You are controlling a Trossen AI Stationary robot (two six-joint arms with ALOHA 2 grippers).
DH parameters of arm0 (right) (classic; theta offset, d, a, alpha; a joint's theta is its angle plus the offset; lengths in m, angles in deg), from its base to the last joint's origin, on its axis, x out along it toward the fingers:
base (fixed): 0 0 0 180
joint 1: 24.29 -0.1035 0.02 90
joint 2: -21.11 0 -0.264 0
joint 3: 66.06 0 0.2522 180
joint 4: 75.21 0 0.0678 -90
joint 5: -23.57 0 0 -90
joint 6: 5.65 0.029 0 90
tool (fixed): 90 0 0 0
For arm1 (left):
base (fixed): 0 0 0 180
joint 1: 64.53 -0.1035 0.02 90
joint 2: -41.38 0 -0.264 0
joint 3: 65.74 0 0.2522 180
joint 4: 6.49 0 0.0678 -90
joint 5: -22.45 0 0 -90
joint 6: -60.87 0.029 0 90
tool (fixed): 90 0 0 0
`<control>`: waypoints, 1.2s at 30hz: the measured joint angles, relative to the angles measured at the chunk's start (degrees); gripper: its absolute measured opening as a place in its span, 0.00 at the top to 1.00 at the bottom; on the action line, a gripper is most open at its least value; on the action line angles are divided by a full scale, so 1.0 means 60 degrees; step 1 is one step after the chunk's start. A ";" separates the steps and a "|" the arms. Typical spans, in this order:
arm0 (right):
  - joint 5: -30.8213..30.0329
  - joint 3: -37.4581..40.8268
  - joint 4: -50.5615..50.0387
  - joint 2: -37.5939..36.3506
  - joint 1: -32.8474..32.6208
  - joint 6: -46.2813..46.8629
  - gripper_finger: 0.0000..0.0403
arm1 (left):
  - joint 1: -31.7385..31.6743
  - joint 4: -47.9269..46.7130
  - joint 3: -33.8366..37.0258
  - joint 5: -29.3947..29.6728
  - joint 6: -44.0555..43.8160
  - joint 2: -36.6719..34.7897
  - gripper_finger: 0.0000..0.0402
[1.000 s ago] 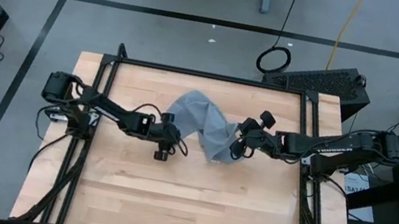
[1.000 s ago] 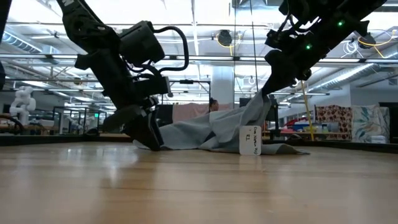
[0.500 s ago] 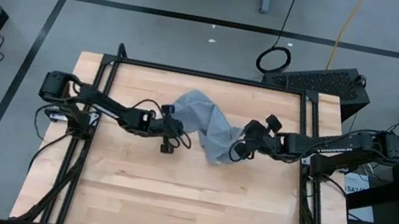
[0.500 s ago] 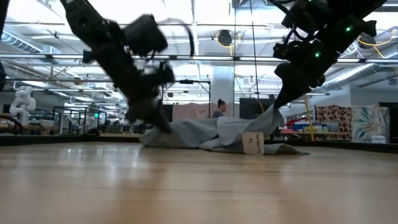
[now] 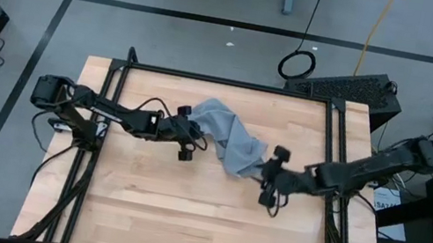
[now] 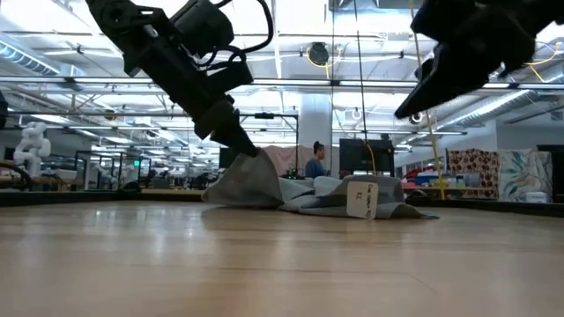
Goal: Roll towel
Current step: Fold the gray towel on the table
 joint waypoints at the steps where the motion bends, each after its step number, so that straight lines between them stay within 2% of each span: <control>1: 0.0010 0.0010 0.0343 0.0403 -0.0064 -0.0252 0.59 | 0.0004 0.0014 0.0000 -0.0023 0.0000 0.0000 0.99; 8: -0.0108 0.0010 0.3258 0.2896 -0.0074 -0.2926 0.57 | 0.0018 0.0223 0.0000 -0.0414 -0.0040 0.0000 0.99; 15: -0.0561 0.0003 0.3851 0.3507 0.0085 -0.3883 0.58 | 0.0018 0.0160 0.0000 -0.0444 -0.0060 0.0000 0.99; 21: -0.0545 0.0003 0.4522 0.4186 0.0553 -0.4479 0.58 | 0.0018 0.0171 -0.0003 -0.0444 -0.0059 0.0000 0.99; 25: -0.0517 0.0003 0.4778 0.4462 0.0878 -0.4475 0.66 | 0.0018 0.0189 -0.0004 -0.0444 -0.0062 0.0000 0.99; 30: -0.0299 -0.0006 0.4690 0.4187 0.0969 -0.4356 0.94 | 0.0075 0.0303 -0.0004 -0.0444 -0.0038 -0.0020 0.99; 32: -0.0506 -0.0173 0.4457 0.3680 0.0814 -0.4053 0.97 | 0.0261 0.0283 -0.0004 -0.0558 -0.0029 -0.0307 0.99; 36: -0.1843 -0.0743 0.2891 0.2095 0.0236 -0.3510 0.99 | 0.1090 0.0380 -0.0234 -0.0978 0.0069 -0.1330 0.99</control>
